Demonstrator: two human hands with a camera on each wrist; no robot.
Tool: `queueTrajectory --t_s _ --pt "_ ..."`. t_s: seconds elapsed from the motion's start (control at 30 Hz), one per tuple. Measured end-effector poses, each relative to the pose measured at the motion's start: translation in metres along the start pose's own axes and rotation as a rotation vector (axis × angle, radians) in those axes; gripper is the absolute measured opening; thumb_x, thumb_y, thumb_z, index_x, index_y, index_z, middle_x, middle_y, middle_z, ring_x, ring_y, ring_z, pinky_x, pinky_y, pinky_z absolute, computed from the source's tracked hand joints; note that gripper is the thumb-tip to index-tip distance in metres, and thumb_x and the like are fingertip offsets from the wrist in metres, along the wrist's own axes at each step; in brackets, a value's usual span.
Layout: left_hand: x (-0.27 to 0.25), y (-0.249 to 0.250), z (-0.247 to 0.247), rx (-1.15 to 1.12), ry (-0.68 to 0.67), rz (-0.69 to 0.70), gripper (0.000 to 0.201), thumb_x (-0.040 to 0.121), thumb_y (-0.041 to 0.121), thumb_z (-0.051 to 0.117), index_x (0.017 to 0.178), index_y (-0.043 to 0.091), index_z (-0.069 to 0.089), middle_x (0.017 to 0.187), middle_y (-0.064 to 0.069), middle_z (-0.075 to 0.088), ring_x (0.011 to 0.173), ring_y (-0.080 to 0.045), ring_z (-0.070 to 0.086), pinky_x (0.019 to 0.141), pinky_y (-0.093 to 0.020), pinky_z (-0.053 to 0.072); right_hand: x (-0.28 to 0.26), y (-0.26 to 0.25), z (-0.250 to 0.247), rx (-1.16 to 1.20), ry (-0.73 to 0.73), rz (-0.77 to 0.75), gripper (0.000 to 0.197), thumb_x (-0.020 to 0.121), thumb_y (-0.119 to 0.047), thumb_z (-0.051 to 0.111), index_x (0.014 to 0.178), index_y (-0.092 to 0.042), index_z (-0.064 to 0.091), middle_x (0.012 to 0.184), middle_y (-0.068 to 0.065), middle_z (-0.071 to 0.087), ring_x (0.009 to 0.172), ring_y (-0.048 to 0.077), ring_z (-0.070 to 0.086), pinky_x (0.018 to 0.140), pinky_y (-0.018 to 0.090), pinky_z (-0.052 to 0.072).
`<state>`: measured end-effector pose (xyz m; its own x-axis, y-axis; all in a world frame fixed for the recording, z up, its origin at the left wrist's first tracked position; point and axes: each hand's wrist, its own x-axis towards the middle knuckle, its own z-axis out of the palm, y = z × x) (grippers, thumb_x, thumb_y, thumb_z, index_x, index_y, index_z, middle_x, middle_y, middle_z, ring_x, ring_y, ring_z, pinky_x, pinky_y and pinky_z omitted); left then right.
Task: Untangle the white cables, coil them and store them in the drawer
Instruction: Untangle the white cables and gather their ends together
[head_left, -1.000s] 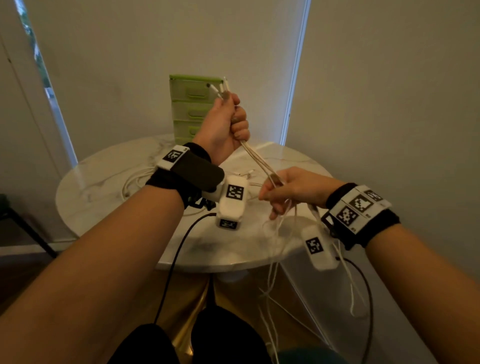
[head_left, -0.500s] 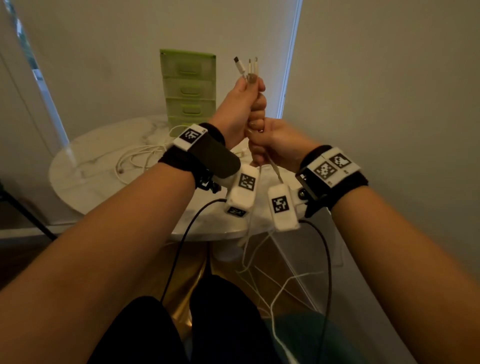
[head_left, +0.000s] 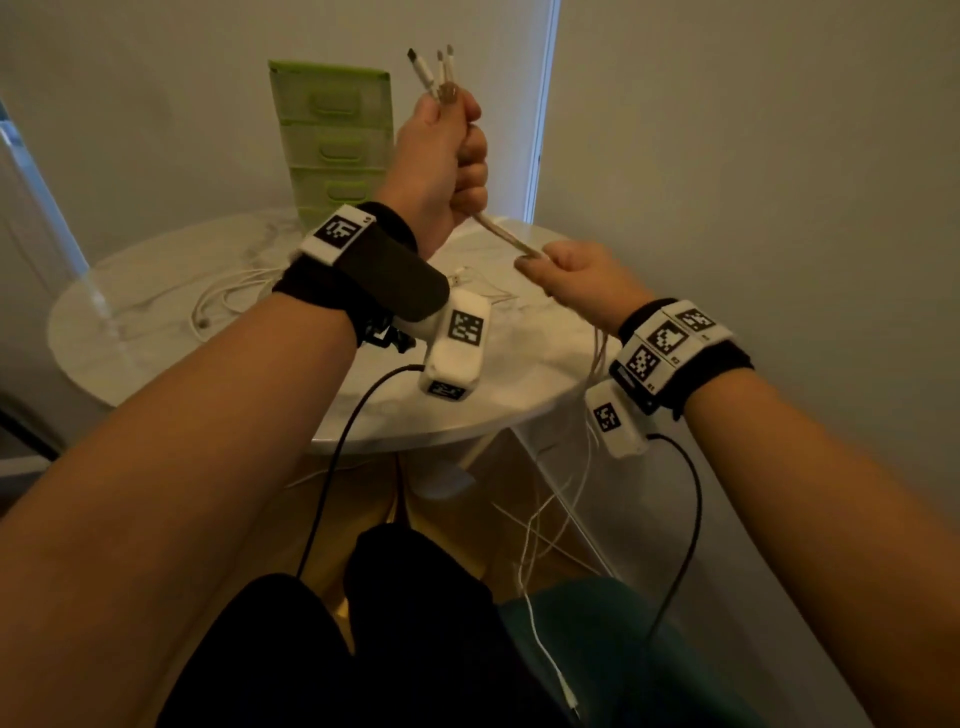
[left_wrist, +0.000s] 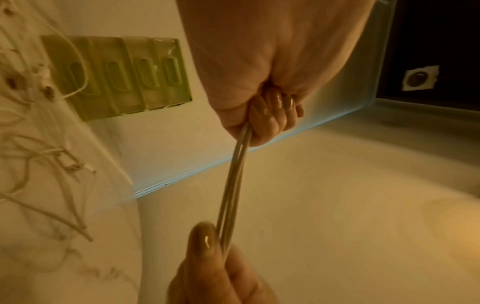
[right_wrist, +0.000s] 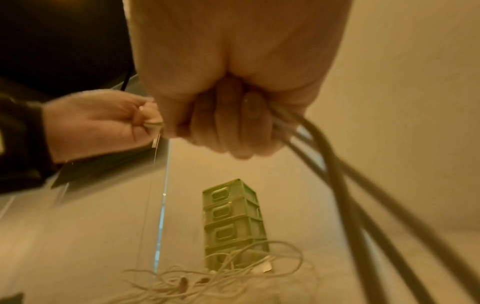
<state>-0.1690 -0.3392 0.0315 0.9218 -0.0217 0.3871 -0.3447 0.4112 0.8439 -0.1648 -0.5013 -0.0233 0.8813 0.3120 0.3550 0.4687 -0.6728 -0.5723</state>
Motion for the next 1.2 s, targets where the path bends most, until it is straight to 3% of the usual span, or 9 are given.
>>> queueTrajectory --t_s 0.2,0.3,0.4,0.47,0.57,0.67,0.87,1.0,1.2 --pt "0.001 0.008 0.014 -0.005 -0.133 0.06 0.029 0.103 0.032 0.025 0.081 0.018 0.04 0.049 0.01 0.031 0.044 -0.007 0.019 0.039 -0.018 0.021 0.009 0.0 -0.028 -0.686 0.362 -0.216 0.033 0.098 -0.029 0.037 0.092 -0.002 0.055 0.074 0.02 0.06 0.065 0.035 0.054 0.048 0.029 0.018" --pt "0.002 0.004 0.009 0.015 -0.118 0.046 0.029 0.103 0.031 0.025 0.081 0.019 0.04 0.049 0.01 0.031 0.043 -0.006 0.019 0.038 -0.018 0.021 0.008 0.014 -0.021 -0.442 0.112 -0.062 0.035 0.097 -0.032 0.042 0.079 -0.005 0.054 0.063 0.005 0.05 0.061 0.023 0.046 0.055 0.029 0.025" --pt "0.005 0.001 -0.004 -0.046 -0.05 0.009 0.031 0.104 0.033 0.025 0.079 0.02 0.039 0.048 0.01 0.03 0.042 -0.005 0.018 0.038 -0.017 0.018 0.001 0.039 -0.02 0.025 -0.021 0.217 0.043 0.093 -0.035 0.05 0.056 -0.016 0.04 0.042 -0.007 0.042 0.038 0.004 0.037 0.048 0.025 0.029" --pt "0.006 -0.001 -0.007 -0.07 -0.036 -0.013 0.032 0.103 0.034 0.024 0.078 0.021 0.038 0.048 0.01 0.029 0.041 -0.004 0.018 0.037 -0.016 0.017 0.001 0.05 -0.024 -0.074 0.027 0.233 0.04 0.094 -0.031 0.049 0.057 -0.015 0.044 0.052 0.002 0.041 0.049 0.013 0.042 0.049 0.024 0.03" --pt "0.007 0.002 -0.003 -0.082 -0.063 0.001 0.031 0.103 0.033 0.025 0.079 0.021 0.04 0.048 0.01 0.029 0.04 -0.004 0.02 0.036 -0.016 0.018 0.013 0.053 -0.042 -0.446 0.25 0.139 0.037 0.097 -0.03 0.04 0.087 -0.002 0.061 0.074 0.023 0.058 0.071 0.033 0.055 0.06 0.03 0.033" --pt "0.011 0.016 -0.003 -0.102 -0.073 0.05 0.032 0.103 0.034 0.025 0.079 0.02 0.04 0.049 0.01 0.029 0.04 -0.004 0.019 0.036 -0.015 0.018 0.029 0.043 -0.065 -0.518 0.42 0.087 0.045 0.098 -0.038 0.036 0.087 0.001 0.056 0.082 0.029 0.061 0.071 0.037 0.054 0.061 0.034 0.034" --pt "0.016 0.016 -0.034 0.062 0.057 0.038 0.032 0.103 0.035 0.025 0.077 0.022 0.037 0.047 0.011 0.03 0.037 -0.003 0.019 0.034 -0.013 0.015 0.036 0.028 -0.031 -0.087 -0.174 0.211 0.034 0.086 -0.039 0.06 0.066 -0.011 0.059 0.057 0.003 0.047 0.051 0.017 0.043 0.049 0.023 0.039" --pt "0.011 0.01 -0.066 -0.027 0.157 -0.04 0.038 0.101 0.042 0.027 0.069 0.023 0.033 0.046 0.011 0.028 0.036 -0.003 0.019 0.031 -0.014 0.015 0.042 0.015 -0.001 0.07 -0.539 0.139 0.031 0.087 -0.034 0.058 0.099 -0.006 0.062 0.076 0.005 0.066 0.067 0.016 0.062 0.065 0.029 0.052" --pt "0.014 -0.009 -0.103 -0.052 0.209 -0.049 0.03 0.102 0.037 0.028 0.08 0.021 0.042 0.046 0.011 0.031 0.036 -0.001 0.021 0.033 -0.012 0.016 0.081 0.01 0.033 0.223 -0.153 0.174 0.031 0.092 -0.038 0.05 0.094 -0.01 0.063 0.079 0.003 0.065 0.07 0.017 0.058 0.064 0.03 0.052"
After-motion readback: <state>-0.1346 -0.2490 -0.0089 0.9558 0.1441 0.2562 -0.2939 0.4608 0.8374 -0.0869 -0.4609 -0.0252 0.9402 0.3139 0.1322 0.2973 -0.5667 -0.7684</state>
